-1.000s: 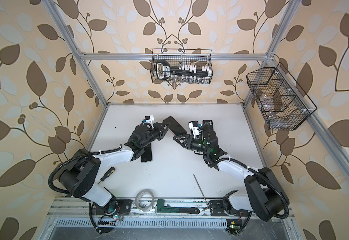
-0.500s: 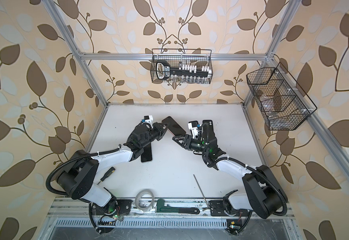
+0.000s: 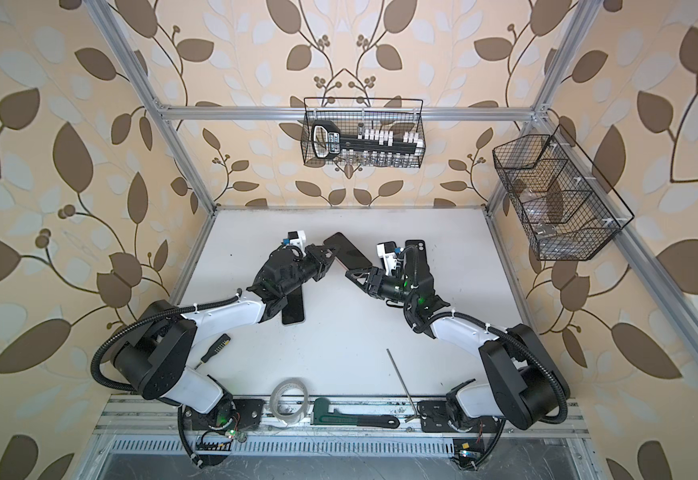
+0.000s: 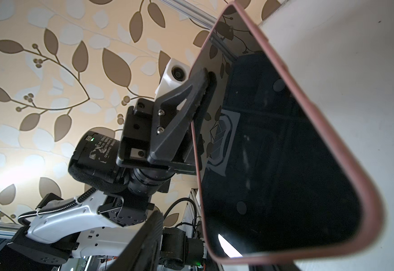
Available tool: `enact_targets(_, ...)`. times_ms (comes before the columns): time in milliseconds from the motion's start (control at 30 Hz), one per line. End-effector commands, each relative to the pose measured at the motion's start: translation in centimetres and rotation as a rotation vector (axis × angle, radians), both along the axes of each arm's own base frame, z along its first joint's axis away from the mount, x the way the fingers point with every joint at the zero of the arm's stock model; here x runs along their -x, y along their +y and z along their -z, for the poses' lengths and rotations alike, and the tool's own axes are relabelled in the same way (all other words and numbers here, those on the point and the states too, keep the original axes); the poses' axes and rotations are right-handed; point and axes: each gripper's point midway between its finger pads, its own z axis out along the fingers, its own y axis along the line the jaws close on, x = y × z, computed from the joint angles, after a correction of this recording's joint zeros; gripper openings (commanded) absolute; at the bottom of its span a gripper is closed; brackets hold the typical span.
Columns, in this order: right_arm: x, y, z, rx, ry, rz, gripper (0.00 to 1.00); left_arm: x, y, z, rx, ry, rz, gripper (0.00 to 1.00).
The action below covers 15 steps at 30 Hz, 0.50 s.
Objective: Take the phone out of the phone case
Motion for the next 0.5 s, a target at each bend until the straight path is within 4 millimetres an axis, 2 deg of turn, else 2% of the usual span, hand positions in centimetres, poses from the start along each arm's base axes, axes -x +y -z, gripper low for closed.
enact_targets(0,-0.84,0.15,-2.50,-0.060,-0.067,0.012,0.54,0.73,-0.10,-5.28,0.106,-0.123,0.013,0.00)
enact_targets(233,-0.78,0.35,-2.80,-0.071,-0.071,0.007,0.51,0.62,0.04,-5.25,0.101,-0.125,0.003,0.00)
enact_targets(467,-0.64,0.39,-3.15,-0.076,-0.079,0.005,0.43,0.36,-0.09,-5.22,0.102,-0.121,0.000,0.00)
